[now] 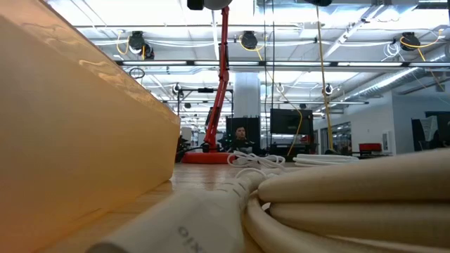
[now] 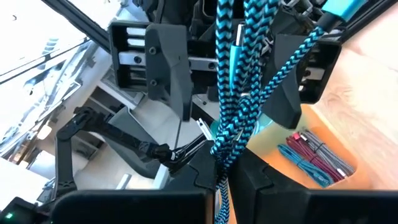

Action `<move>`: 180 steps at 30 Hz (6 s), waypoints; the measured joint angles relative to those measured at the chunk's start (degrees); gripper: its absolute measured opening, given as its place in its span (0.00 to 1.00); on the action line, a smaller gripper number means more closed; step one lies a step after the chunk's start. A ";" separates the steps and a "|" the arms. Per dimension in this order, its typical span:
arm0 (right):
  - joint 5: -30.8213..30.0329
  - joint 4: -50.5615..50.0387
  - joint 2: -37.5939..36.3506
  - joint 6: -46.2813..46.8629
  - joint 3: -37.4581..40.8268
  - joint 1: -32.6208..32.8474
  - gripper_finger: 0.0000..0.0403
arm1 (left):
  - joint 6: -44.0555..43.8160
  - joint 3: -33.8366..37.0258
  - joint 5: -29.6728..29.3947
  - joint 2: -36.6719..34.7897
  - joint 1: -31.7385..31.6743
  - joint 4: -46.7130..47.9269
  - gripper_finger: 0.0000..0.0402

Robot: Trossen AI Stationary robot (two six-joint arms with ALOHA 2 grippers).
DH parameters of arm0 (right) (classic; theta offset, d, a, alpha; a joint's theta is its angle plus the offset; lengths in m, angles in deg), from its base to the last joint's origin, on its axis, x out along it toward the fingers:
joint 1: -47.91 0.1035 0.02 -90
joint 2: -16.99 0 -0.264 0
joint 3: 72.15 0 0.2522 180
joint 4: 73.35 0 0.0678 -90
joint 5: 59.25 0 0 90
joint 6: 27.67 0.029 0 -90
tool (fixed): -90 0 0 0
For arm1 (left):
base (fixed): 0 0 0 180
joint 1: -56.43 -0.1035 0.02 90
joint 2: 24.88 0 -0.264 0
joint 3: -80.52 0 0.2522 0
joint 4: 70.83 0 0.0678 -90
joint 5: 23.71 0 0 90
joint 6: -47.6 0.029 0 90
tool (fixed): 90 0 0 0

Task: Pick & Place USB Port
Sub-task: Put the blue USB cable into the orange bin, then put the bottom brown USB cable into the blue bin

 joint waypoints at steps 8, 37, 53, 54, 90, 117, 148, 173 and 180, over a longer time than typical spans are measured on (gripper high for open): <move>1.72 2.20 2.69 0.87 0.00 -1.34 0.02 | -0.81 0.00 1.67 0.00 -1.10 -0.37 0.64; 15.50 15.28 2.39 3.31 0.15 2.36 0.46 | 0.11 -0.15 12.63 -5.20 -1.14 9.30 0.03; 19.09 18.99 0.77 7.20 0.00 10.19 0.51 | -18.50 0.00 27.23 -11.15 13.16 65.65 0.03; 18.54 18.82 0.76 7.12 0.00 10.07 0.51 | -18.69 0.06 27.17 -10.30 13.87 67.42 0.03; 17.68 9.06 0.77 6.04 0.00 6.30 0.50 | 5.72 -10.71 31.39 12.26 6.28 80.62 0.03; 17.69 9.06 0.77 5.80 0.02 6.31 0.50 | 0.86 -10.67 33.56 12.26 5.68 82.66 0.18; 18.17 9.04 0.77 5.95 0.06 6.42 0.50 | -11.79 -10.88 33.20 13.93 12.49 72.46 0.01; 18.02 7.53 0.81 6.65 0.09 6.83 0.50 | -10.96 -12.92 24.70 18.49 11.82 80.99 0.00; 17.97 7.64 0.81 6.50 0.09 6.81 0.50 | -8.70 -17.79 23.37 18.40 11.29 83.00 0.00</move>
